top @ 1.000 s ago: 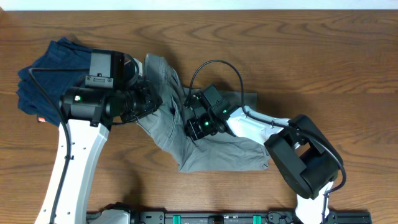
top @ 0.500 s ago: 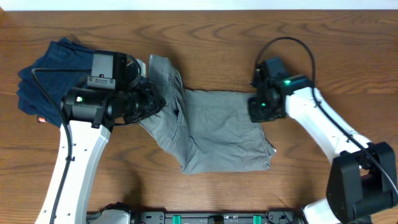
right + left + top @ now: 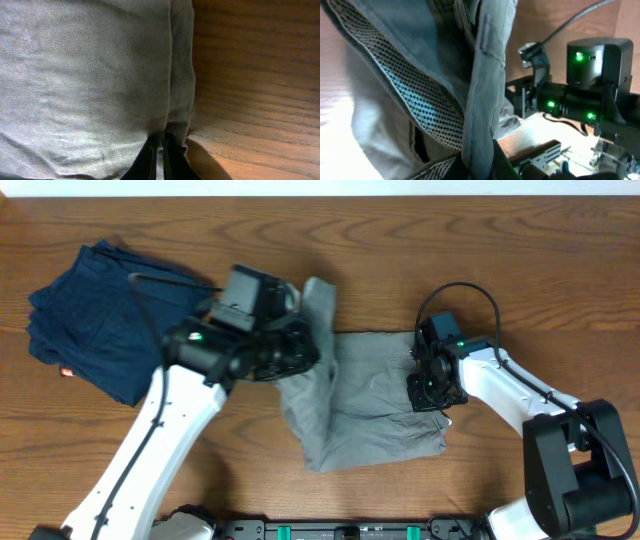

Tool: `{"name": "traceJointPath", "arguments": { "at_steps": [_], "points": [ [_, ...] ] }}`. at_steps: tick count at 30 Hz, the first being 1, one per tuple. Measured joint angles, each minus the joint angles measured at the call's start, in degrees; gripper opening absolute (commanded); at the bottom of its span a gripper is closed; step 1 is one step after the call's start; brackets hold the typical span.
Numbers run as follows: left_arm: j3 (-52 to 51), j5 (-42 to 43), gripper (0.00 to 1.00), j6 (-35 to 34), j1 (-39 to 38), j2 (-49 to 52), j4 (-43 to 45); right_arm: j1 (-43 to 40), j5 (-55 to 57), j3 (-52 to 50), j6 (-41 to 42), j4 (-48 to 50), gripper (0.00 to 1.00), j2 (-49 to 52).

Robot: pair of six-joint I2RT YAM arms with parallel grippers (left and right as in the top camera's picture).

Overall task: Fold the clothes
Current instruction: 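Fold the shorts in half, bringing the right gripper's end toward the left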

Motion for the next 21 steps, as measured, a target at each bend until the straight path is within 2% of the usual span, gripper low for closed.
{"name": "traceJointPath", "arguments": {
  "at_steps": [5,14,15,17,19,21],
  "points": [
    [0.00,-0.09,0.06,-5.66,-6.69,4.22,5.66,0.20,0.04,-0.46,0.66,0.55,0.05,-0.42],
    [0.00,-2.49,0.06,-14.51,-15.23,10.12,10.12,0.20,-0.48,-0.74,2.03,2.25,0.07,-0.48],
    [0.00,-2.69,0.14,-15.06,-15.91,10.16,11.04,0.20,-0.55,-0.76,2.21,2.40,0.10,-0.48],
    [0.00,-2.62,0.40,-14.95,-16.74,10.16,12.04,0.13,-0.37,-0.59,2.99,2.23,0.17,-0.50],
    [0.00,-2.32,0.47,-13.88,-17.07,10.14,12.63,-0.24,-0.07,-0.07,3.93,1.05,0.18,-0.46],
    [0.00,-2.16,0.49,-11.37,-16.61,10.14,12.76,-2.19,0.98,1.68,5.62,-2.27,0.20,-0.46]
  ]
}}
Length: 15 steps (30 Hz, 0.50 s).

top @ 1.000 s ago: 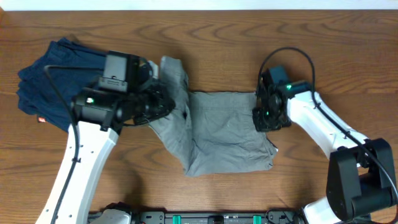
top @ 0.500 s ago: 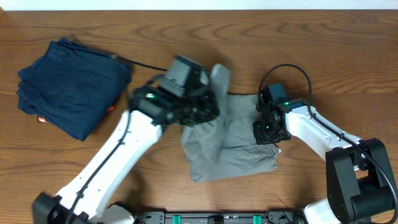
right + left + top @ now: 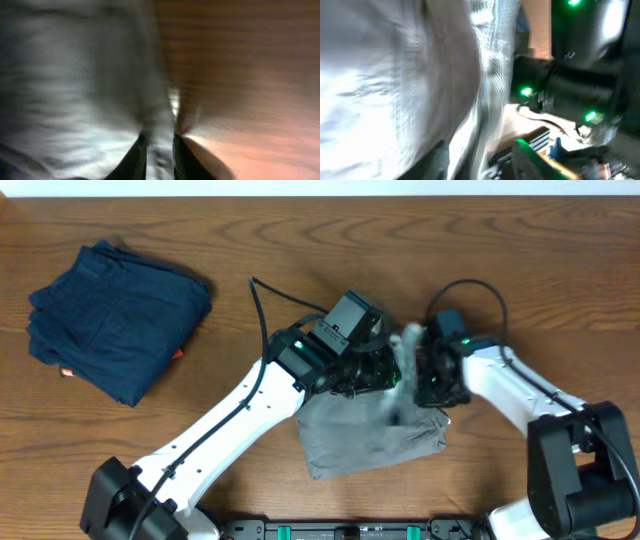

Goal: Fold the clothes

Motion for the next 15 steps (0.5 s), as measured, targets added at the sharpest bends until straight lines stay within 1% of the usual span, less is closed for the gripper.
{"name": "traceJointPath", "arguments": {
  "at_steps": [3,7,11,15],
  "points": [
    [0.02,-1.11,0.48,4.04,2.67,-0.02,0.15,-4.31,1.36,3.98,1.27,-3.69,0.20,-0.94],
    [0.02,-6.73,0.48,8.31,8.24,-0.02,0.52,-8.68,2.03,10.99,1.44,-6.56,0.21,-7.34],
    [0.04,-13.03,0.48,10.71,13.00,0.31,3.02,-7.32,-4.00,13.92,-1.77,-7.69,0.21,-14.47],
    [0.57,-15.72,0.48,12.94,14.67,3.63,5.40,-2.25,-10.27,13.75,-4.26,-11.76,0.23,-15.80]
  ]
}}
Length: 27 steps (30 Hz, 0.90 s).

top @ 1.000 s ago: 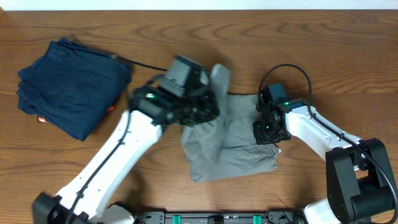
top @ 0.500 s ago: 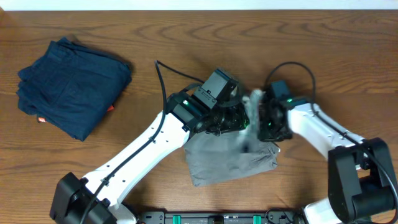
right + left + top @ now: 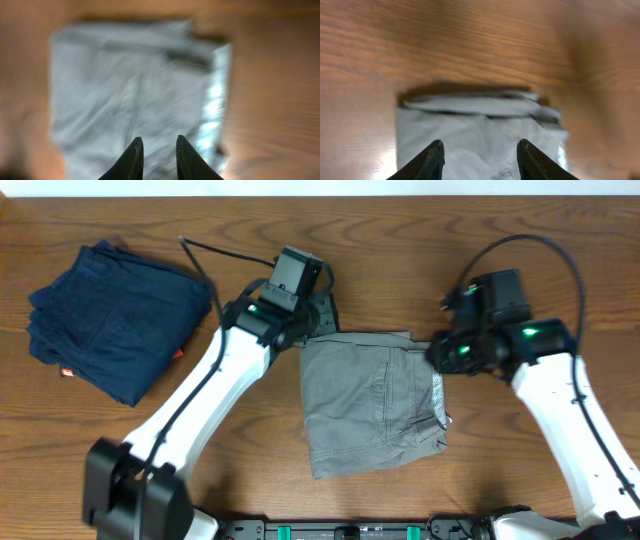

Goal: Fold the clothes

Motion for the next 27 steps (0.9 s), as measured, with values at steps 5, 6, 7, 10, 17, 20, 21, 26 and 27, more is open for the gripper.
{"name": "traceJointPath", "arguments": {
  "at_steps": [5,6,7,10,17,20,21,26,27],
  "points": [
    [0.17,-0.70,0.48,1.29,-0.07,8.28,0.26,7.41,-3.52,-5.22,0.74,0.26,0.23,1.40],
    [0.17,-0.81,0.48,1.46,-0.07,10.34,0.17,8.59,-3.89,-7.08,1.42,0.83,0.23,1.62],
    [0.17,-0.83,0.48,1.49,-0.07,11.74,0.00,9.44,-4.13,-8.66,1.99,1.46,0.23,1.79],
    [0.17,-0.74,0.47,1.66,-0.07,15.87,-2.03,11.69,-4.79,-14.47,4.31,4.04,0.23,2.12],
    [0.17,0.63,0.33,2.05,-0.07,18.82,-16.17,12.17,-3.26,-24.72,13.92,9.42,0.22,2.25],
    [0.17,1.01,0.27,2.32,-0.07,18.99,-23.80,10.99,-0.33,-27.19,19.21,12.17,0.22,2.25],
    [0.20,1.14,0.27,2.49,-0.07,18.99,-25.53,10.14,0.81,-27.74,20.61,13.33,0.22,2.25],
    [0.20,4.87,0.22,3.37,-0.07,18.99,-32.63,4.00,7.06,-28.35,23.43,24.39,0.21,2.01],
    [0.20,6.19,0.22,3.74,-0.07,18.99,-33.05,2.56,8.92,-28.41,23.15,28.30,0.23,2.03]
  ]
}}
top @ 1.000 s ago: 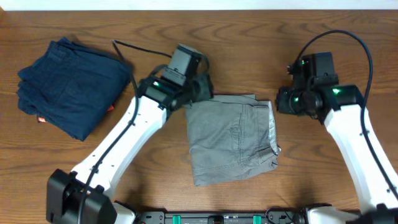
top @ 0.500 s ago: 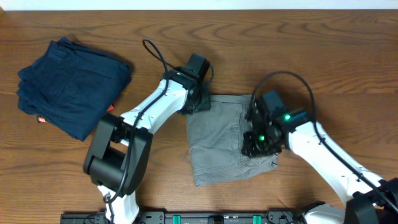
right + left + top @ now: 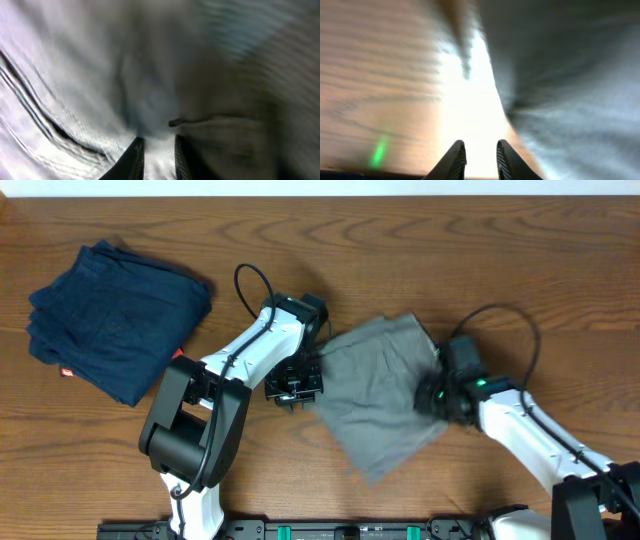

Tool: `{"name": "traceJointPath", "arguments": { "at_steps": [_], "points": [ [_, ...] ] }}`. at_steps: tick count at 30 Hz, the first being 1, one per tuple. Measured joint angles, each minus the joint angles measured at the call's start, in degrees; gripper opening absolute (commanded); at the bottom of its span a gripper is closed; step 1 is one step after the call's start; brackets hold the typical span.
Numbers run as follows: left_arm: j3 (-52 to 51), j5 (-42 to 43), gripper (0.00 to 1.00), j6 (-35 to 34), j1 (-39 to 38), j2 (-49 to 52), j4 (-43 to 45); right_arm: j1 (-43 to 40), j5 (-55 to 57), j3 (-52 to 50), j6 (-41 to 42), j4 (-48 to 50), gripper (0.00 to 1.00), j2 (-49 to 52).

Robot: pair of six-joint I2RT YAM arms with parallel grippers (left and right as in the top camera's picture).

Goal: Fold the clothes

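Grey trousers (image 3: 378,395), folded to a compact bundle, lie skewed like a diamond at the table's middle; their lower corner is blurred. My left gripper (image 3: 293,387) sits at the bundle's left edge. In its wrist view the left gripper (image 3: 477,150) is open a little over bright bare wood, the grey cloth (image 3: 570,75) just to the right. My right gripper (image 3: 432,395) is on the bundle's right corner. Up close the right gripper (image 3: 156,150) has its fingers apart, with grey cloth (image 3: 75,75) filling the gap between them.
A folded pile of navy clothes (image 3: 115,315) lies at the far left with a small red tag at its edge. Wooden table (image 3: 560,280) stretches right and behind. The left arm's cable loops over the wood near the bundle.
Both grippers were raised off the squared-up grey bundle; now each is down at a side of it. The bundle has turned into a diamond and shifted slightly right. The left fingers stand closer together.
The left gripper held up the trousers' left half while the right was shut on the right edge. Then the left was over beside the right. After that both were open and clear of a folded rectangle. Now both are back at the skewed bundle.
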Motion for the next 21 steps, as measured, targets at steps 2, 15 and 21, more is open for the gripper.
{"name": "traceJointPath", "arguments": {
  "at_steps": [2,15,21],
  "points": [
    [-0.02,2.45,0.22,0.57,-0.02,-0.24,-0.04,-2.86,3.15,-0.13,-2.62,7.78,0.28,0.04],
    [0.31,-2.62,0.98,9.86,0.33,-10.03,31.65,-4.04,5.38,0.20,-12.98,11.23,0.40,0.04],
    [0.31,-4.55,0.98,16.06,0.33,-5.77,40.00,-3.54,5.38,0.20,-13.51,10.16,0.41,0.04]
  ]
}}
